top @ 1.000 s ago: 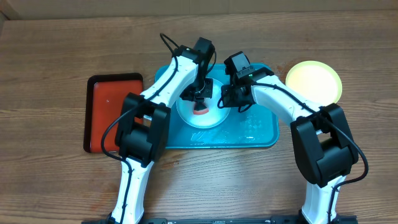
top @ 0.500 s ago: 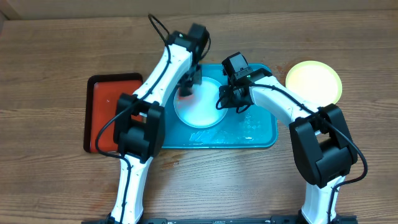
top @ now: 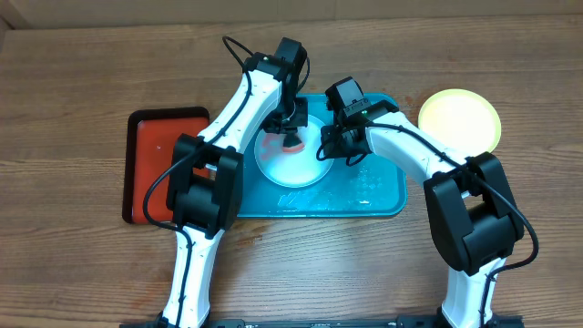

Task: Clean dirty plates on tray and stack at the side
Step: 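Scrub the white plate held by the right gripper with the sponge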

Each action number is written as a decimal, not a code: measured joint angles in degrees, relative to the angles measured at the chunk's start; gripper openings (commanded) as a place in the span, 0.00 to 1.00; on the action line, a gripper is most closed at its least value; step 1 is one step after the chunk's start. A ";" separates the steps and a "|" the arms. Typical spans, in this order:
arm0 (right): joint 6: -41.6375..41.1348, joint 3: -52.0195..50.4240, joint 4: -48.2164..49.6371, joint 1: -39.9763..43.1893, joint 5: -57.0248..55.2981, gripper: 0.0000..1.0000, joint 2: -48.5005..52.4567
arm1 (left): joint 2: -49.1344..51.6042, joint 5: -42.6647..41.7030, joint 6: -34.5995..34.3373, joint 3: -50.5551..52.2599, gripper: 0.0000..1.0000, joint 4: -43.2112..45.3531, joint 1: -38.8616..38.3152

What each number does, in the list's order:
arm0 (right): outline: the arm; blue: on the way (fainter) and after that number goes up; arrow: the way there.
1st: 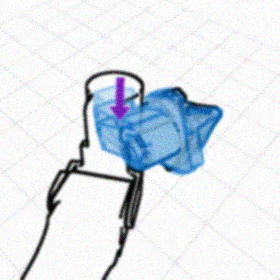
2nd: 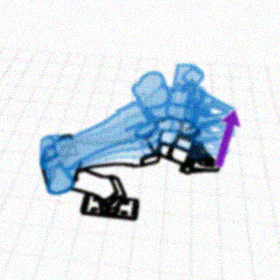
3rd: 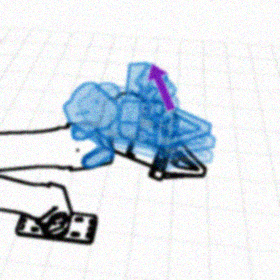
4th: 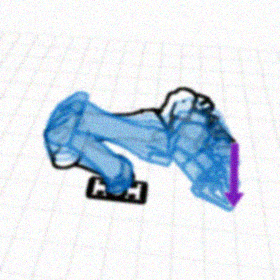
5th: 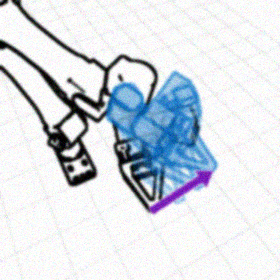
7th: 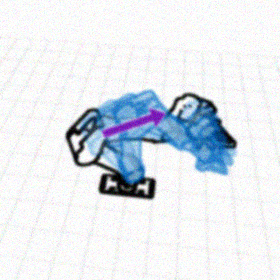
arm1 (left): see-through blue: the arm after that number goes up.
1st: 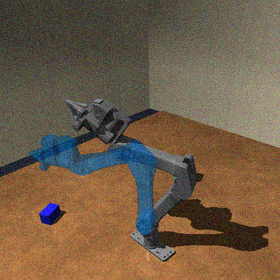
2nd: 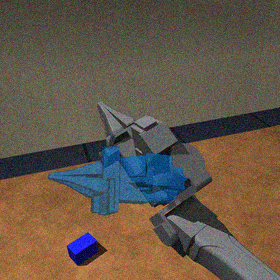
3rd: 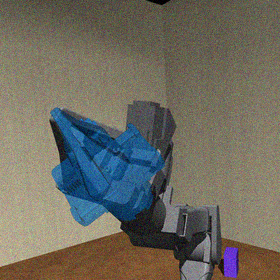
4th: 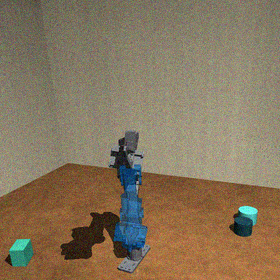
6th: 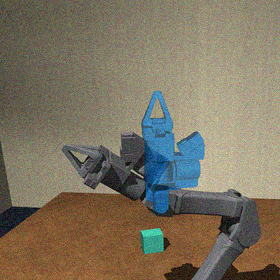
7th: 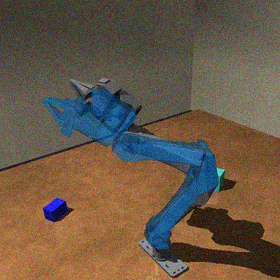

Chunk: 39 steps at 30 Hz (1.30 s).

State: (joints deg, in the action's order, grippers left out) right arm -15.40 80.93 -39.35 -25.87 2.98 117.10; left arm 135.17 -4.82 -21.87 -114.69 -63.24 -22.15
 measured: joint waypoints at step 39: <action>0.00 -0.04 0.11 -0.02 -0.02 0.04 -0.04 | 0.00 -0.55 1.01 -0.44 0.04 -6.05 0.04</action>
State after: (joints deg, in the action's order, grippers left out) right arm -15.40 80.88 -39.24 -25.89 2.96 117.05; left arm 135.17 -5.37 -20.86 -115.13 -69.30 -22.11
